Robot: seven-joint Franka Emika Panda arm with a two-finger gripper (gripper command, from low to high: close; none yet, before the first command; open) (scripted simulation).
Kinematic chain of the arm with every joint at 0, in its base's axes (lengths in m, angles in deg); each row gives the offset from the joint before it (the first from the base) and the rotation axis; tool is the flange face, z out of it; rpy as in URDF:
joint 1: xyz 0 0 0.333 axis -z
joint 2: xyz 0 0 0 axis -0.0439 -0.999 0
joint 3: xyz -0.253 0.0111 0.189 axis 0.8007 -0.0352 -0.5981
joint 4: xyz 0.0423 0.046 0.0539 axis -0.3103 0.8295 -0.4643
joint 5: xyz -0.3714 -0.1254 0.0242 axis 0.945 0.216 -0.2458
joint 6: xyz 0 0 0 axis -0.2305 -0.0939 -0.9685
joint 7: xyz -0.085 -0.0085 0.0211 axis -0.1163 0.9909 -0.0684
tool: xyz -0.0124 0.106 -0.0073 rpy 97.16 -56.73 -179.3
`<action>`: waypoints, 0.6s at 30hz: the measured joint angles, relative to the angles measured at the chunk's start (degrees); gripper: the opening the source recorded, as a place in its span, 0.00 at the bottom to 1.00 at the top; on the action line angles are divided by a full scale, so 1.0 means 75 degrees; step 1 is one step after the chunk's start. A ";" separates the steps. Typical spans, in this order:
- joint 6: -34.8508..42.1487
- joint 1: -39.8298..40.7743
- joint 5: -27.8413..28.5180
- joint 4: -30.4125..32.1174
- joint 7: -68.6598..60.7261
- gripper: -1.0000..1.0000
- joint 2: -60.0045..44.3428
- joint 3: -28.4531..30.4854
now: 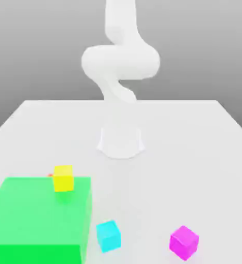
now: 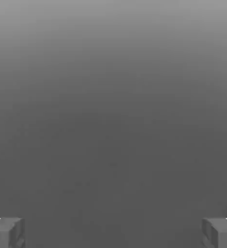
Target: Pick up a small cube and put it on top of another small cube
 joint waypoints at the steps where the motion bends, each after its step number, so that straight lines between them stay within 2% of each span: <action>1: -0.0123 -0.0090 -0.0011 0.0050 -0.0124 0.50 -0.0301 0.0001; 18: -0.2051 -0.1207 -0.0099 0.0828 -0.2010 0.50 -0.5033 -0.0355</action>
